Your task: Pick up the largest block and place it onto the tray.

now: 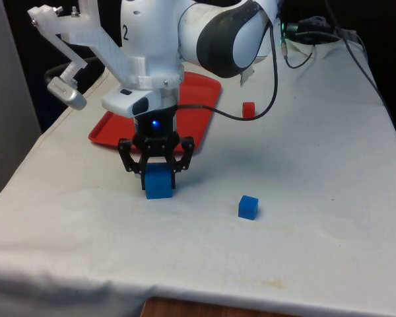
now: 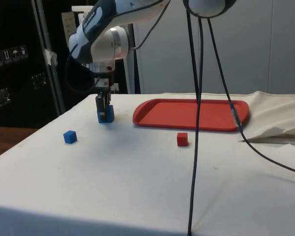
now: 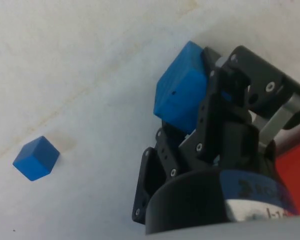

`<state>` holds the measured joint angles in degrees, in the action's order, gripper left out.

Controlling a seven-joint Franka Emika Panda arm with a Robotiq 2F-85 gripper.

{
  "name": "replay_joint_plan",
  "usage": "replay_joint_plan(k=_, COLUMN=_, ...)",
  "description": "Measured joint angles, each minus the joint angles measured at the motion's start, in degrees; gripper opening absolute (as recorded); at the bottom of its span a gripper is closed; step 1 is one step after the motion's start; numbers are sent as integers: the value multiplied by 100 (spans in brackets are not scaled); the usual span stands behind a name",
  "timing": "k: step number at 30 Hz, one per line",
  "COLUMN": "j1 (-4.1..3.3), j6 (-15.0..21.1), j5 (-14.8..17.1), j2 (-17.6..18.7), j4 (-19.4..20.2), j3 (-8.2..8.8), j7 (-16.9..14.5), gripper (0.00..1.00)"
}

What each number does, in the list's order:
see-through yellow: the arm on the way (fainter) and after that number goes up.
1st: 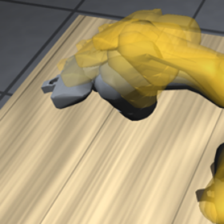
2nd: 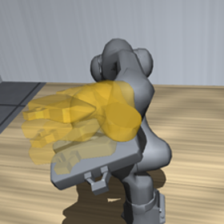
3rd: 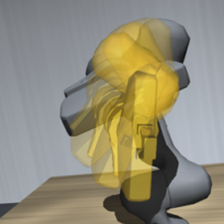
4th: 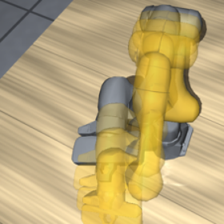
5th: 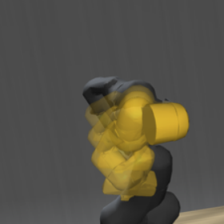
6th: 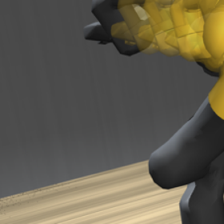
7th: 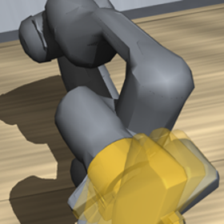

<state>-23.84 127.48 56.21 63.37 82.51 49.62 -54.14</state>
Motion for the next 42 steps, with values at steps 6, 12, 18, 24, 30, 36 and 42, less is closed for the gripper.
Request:
replay_joint_plan(k=6, j1=0, j6=0, j5=0, j2=0, j4=0, j3=0, j7=0, gripper=0)
replay_joint_plan(k=12, j1=-6, j6=-17, j5=0, j2=0, j4=-11, j3=40, j7=-11, gripper=0)
replay_joint_plan(k=18, j1=-6, j6=-115, j5=0, j2=-29, j4=-17, j3=172, j7=-52, gripper=0)
replay_joint_plan(k=24, j1=-80, j6=-321, j5=0, j2=-149, j4=40, j3=361, j7=-97, gripper=0)
replay_joint_plan(k=30, j1=-178, j6=-470, j5=-6, j2=-292, j4=132, j3=521, j7=-115, gripper=0)
replay_joint_plan(k=36, j1=-304, j6=-636, j5=-29, j2=-476, j4=229, j3=722, j7=-138, gripper=0)
replay_joint_plan(k=42, j1=-395, j6=-814, j5=-29, j2=-579, j4=258, j3=900, j7=-138, gripper=0)
